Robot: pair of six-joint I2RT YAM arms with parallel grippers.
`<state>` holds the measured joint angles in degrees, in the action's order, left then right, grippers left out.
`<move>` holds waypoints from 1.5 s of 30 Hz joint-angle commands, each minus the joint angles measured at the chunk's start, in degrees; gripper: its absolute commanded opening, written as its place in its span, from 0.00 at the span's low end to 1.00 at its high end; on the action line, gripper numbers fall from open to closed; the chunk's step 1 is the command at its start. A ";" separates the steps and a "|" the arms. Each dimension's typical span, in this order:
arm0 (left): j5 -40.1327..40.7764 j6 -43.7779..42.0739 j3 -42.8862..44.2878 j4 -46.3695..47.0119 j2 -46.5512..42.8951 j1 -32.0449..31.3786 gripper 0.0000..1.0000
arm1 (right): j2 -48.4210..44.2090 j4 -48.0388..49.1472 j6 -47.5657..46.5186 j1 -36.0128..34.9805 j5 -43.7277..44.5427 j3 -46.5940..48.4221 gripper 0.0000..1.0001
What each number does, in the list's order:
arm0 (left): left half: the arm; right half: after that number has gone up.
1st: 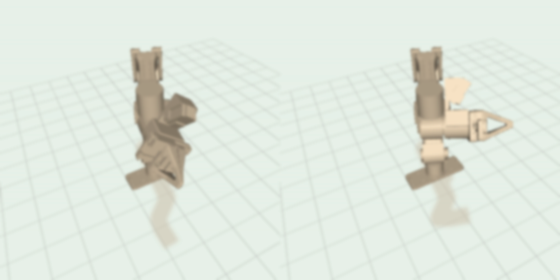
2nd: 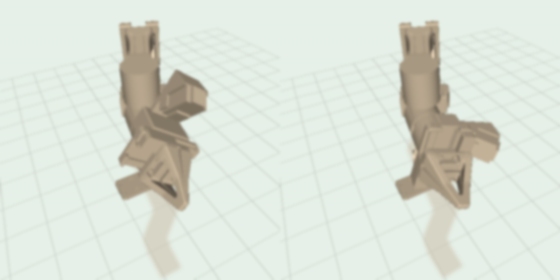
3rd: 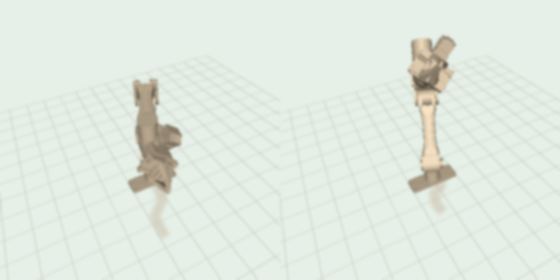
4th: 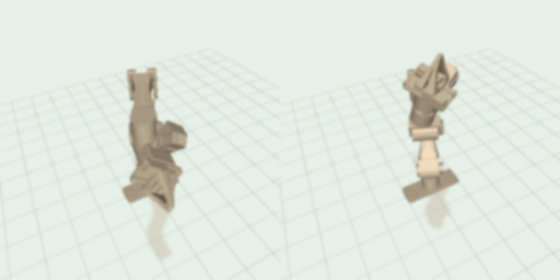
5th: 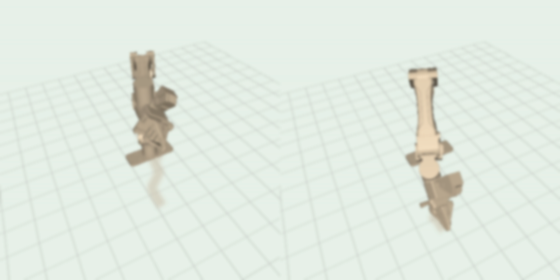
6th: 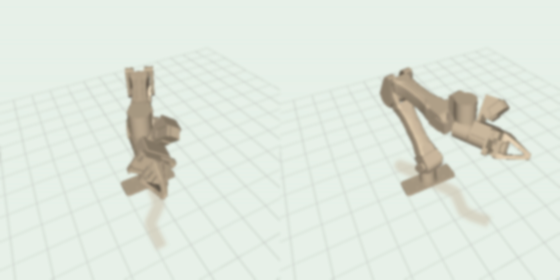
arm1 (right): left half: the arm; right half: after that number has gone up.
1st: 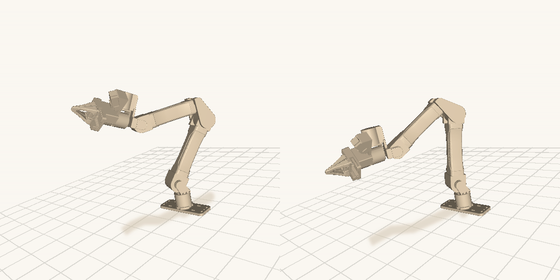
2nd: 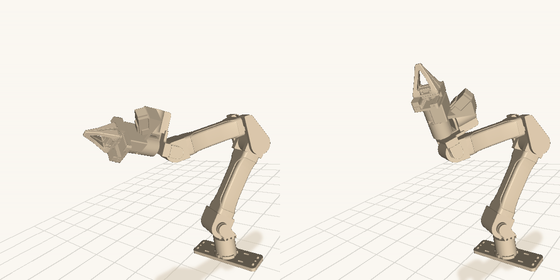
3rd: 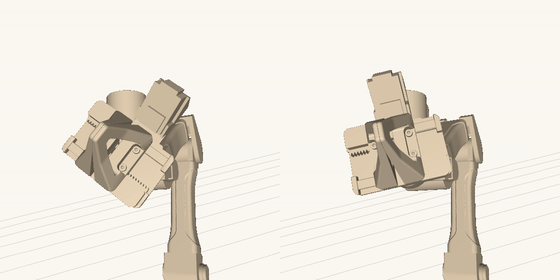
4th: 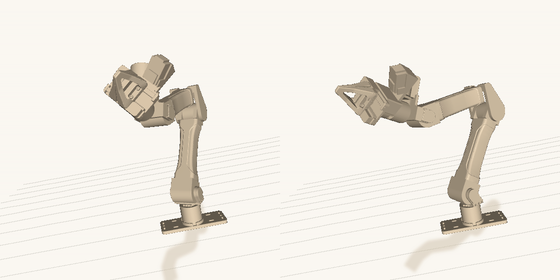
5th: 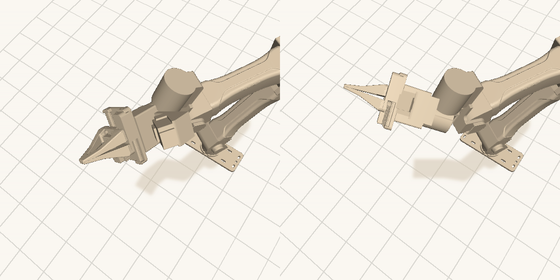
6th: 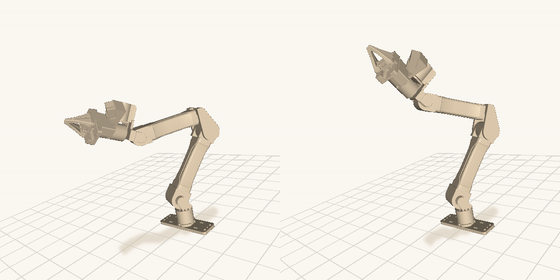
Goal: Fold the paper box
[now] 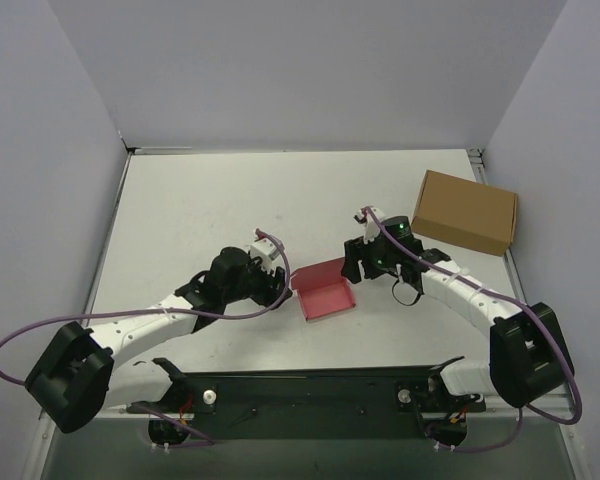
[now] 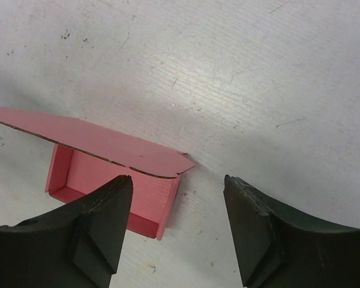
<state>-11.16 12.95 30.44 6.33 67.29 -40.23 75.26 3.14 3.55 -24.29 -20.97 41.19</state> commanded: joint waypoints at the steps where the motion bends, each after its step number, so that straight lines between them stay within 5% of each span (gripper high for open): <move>1: 0.35 -2.75 4.10 4.66 2.06 -0.64 0.66 | 1.28 3.62 -3.37 0.39 -3.37 2.58 0.62; 26: 0.96 -6.88 9.38 5.98 11.73 -1.43 0.43 | 6.21 5.30 -5.40 0.39 -9.53 4.69 0.39; 45: 1.32 -7.41 10.08 6.77 13.40 -1.61 0.32 | 5.95 2.67 -4.69 0.39 -5.57 4.16 0.35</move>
<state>-9.61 6.31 37.78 10.31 80.58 -41.58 81.45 6.13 -1.08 -24.29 -27.16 43.83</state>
